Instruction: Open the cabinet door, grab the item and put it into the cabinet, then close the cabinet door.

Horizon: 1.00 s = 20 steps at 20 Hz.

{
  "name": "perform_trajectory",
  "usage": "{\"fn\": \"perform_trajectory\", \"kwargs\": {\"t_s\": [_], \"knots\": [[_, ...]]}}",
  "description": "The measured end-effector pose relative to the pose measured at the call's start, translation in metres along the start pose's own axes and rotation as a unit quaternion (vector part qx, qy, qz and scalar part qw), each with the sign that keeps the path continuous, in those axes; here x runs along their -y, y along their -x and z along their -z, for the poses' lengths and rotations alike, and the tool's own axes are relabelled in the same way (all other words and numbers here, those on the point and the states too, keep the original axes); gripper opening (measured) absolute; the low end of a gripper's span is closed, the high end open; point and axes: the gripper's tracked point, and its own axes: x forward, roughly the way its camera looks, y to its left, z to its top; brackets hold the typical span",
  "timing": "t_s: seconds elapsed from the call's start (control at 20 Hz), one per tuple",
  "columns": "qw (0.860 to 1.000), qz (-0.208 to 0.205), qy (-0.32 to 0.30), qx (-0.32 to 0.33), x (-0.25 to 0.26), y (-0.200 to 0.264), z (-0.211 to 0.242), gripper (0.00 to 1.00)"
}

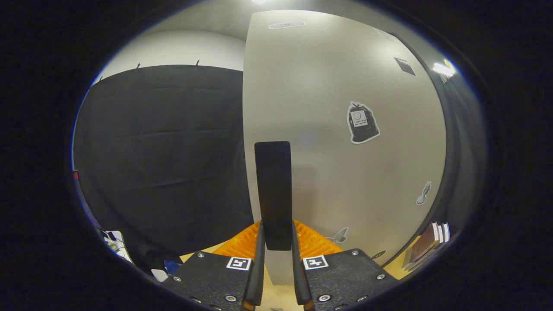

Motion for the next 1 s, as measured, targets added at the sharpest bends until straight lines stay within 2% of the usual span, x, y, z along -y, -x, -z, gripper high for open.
{"fn": "perform_trajectory", "kwargs": {"t_s": [0.35, 0.5, 0.75, 1.0], "knots": [[0.996, -0.090, 0.011, 0.000, 0.017, 0.021, 0.005, 0.29], [0.993, -0.114, 0.011, -0.002, 0.029, 0.021, 0.008, 0.29], [0.992, -0.125, 0.003, 0.004, 0.040, 0.027, 0.013, 0.29], [0.994, -0.110, 0.000, 0.008, 0.044, 0.030, 0.015, 0.29]]}}
